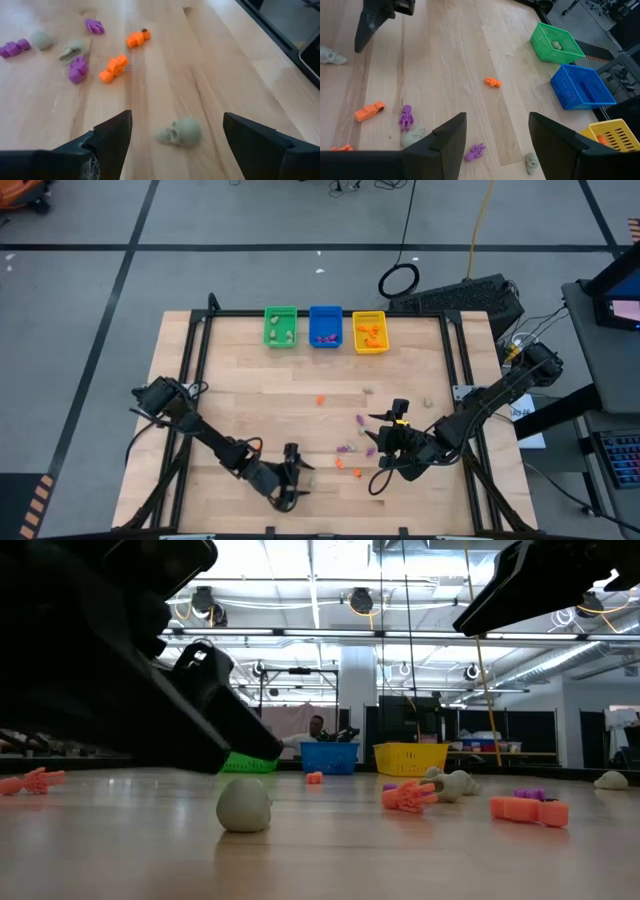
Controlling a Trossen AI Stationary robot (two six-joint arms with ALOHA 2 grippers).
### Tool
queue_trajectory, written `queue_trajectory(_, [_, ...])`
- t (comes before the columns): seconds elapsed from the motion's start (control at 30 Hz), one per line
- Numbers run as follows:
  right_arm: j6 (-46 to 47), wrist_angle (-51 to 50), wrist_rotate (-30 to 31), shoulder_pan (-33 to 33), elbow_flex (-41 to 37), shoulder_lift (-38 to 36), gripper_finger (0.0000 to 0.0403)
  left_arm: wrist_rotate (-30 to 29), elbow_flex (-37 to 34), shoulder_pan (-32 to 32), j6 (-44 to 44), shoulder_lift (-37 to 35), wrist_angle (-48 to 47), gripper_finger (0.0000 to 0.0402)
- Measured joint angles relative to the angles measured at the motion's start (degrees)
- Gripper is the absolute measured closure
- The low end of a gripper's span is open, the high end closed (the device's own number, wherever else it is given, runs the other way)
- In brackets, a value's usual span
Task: Sort Halloween decoration
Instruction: Put the gray skull toy into the green bin
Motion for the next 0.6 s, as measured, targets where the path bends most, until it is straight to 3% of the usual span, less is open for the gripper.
queue_trajectory(0.6, [0.0,0.0,-0.04,0.0,0.0,0.02,0.0202,-2.67,0.0,1.33,-0.65,3.19,-0.9,0.0089])
